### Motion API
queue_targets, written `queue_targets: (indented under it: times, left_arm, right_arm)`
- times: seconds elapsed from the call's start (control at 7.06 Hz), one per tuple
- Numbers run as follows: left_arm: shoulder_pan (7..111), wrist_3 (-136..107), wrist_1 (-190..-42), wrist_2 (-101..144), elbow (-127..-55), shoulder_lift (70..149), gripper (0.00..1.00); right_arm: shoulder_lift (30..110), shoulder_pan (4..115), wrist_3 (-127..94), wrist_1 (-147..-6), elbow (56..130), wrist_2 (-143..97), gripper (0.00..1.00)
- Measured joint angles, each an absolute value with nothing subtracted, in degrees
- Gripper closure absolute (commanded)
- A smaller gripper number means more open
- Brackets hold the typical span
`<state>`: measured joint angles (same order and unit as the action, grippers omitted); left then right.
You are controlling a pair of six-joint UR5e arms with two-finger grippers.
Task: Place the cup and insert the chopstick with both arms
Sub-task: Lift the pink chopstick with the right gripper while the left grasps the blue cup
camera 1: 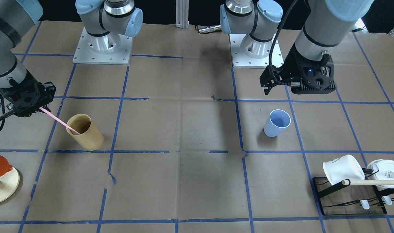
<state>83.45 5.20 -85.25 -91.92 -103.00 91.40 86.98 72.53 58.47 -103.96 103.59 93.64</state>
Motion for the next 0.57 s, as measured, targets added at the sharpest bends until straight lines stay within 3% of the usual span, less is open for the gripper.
queue_targets:
  times: [0.57]
  left_arm:
    - [81.45,9.01,-68.77,-91.68,-113.39,95.24,0.03]
  right_arm:
    - [87.08,72.59,56.62,-93.33,94.95,93.8,0.98]
